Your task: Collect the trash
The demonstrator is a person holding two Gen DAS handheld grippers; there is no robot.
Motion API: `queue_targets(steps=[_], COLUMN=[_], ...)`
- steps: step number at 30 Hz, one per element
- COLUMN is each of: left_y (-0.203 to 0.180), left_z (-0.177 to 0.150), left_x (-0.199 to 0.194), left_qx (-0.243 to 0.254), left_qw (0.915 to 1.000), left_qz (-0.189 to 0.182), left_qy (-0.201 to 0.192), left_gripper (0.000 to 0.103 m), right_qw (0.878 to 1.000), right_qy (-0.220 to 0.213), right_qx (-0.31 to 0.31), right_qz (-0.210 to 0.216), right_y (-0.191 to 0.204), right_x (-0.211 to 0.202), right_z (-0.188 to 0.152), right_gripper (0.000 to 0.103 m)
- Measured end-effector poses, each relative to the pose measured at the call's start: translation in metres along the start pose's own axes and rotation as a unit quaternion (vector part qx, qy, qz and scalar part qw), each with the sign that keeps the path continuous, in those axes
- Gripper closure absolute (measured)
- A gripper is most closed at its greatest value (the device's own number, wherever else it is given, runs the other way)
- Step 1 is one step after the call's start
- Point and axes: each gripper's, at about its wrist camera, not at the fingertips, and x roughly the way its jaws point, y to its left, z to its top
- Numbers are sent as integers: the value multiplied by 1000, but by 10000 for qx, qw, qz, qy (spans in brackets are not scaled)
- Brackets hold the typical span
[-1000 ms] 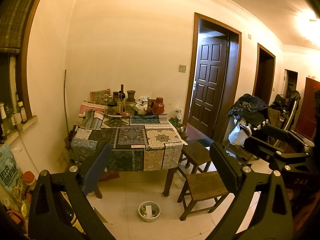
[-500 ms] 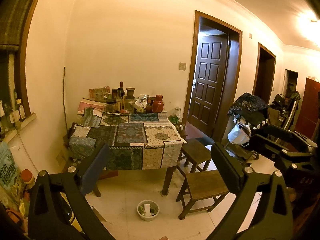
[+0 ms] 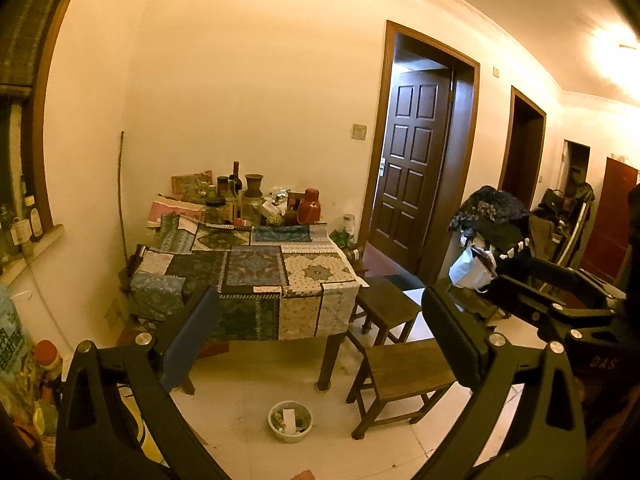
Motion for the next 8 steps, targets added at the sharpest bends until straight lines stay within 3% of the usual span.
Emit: queue_targets(steps=[8], left_y=[2], left_z=[1], left_x=[15], left_qx=[-6], left_qw=[9999], left_qz=[31], left_qy=[130], left_gripper=[2], right_qw=[9998], right_qy=[177], right_qx=[74], right_qz=[20], right_y=[-3], right_x=[19], right_z=[3], right_gripper=[6])
